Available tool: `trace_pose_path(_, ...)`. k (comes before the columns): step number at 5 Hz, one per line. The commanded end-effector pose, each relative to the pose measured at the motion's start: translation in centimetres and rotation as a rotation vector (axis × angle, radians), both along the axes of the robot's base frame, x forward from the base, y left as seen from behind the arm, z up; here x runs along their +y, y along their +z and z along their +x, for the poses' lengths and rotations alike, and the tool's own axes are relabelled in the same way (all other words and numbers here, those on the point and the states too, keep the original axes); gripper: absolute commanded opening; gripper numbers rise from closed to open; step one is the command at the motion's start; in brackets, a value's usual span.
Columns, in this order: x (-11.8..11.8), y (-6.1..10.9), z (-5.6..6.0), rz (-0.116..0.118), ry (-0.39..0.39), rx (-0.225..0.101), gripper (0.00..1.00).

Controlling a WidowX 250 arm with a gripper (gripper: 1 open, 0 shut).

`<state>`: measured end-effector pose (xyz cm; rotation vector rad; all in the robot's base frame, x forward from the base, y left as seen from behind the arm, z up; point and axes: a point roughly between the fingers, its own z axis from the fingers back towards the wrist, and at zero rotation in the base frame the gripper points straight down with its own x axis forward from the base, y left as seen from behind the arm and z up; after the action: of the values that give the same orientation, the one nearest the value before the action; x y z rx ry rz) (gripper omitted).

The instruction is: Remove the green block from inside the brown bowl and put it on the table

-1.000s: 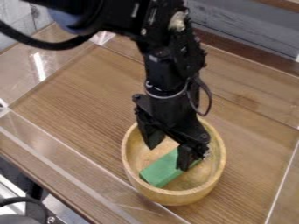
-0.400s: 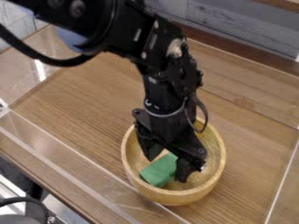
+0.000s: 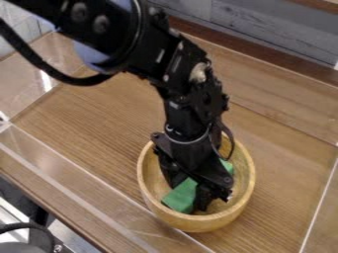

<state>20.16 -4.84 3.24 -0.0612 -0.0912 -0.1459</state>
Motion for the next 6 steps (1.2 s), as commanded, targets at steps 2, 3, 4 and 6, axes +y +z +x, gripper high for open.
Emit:
trace_pose_path(2,0.1,1.7,0.7,-0.001,0.009,-0.024,0.0)
trace_pose_path(3,0.3,2.3,0.8,0.001,0.019,-0.021,0.0)
trace_pose_path(4,0.4,3.0,0.9,0.003,0.027,-0.019,0.0)
trace_pose_path(6,0.7,4.1,1.0,0.007,0.038,-0.013,0.0)
